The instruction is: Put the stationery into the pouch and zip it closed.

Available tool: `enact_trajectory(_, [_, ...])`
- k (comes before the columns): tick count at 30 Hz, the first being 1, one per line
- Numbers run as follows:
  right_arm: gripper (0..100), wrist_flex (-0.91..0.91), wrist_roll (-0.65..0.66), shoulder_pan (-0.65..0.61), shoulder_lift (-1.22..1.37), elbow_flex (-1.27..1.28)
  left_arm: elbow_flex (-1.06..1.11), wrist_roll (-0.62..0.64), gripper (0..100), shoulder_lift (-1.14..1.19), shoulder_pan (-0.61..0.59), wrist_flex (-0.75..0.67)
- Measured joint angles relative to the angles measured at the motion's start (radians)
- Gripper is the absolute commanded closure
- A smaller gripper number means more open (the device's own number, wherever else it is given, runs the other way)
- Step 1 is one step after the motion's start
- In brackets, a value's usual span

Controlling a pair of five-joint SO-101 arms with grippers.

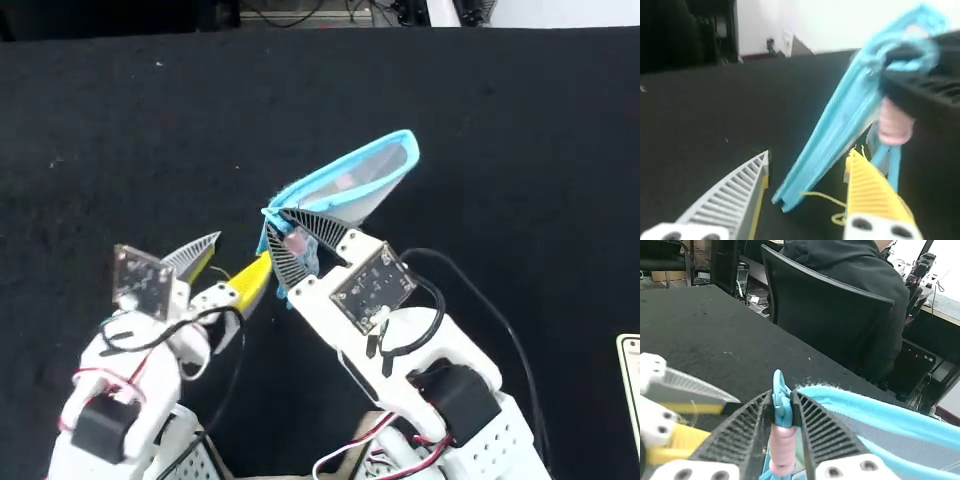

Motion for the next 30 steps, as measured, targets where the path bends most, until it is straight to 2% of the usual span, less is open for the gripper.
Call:
enact_trajectory(6, [98.8, 0.035, 0.0, 0.0, -0.002, -0.006, 0.046, 0.058, 76, 0.008, 0.006, -0.091])
enact_trajectory(11, [98.8, 0.063, 0.0, 0.011, -0.002, -0.017, 0.055, -0.055, 76, 0.002, 0.083, -0.152])
enact_trajectory(17, [98.8, 0.064, 0.0, 0.04, -0.002, -0.021, 0.149, -0.172, 76, 0.008, 0.106, -0.253])
enact_trajectory(21, [98.8, 0.066, 0.0, 0.04, -0.002, -0.021, 0.187, -0.195, 83, 0.009, 0.106, -0.321])
enact_trajectory(30, [98.8, 0.066, 0.0, 0.04, -0.002, -0.023, 0.216, -0.273, 81, 0.009, 0.11, -0.361])
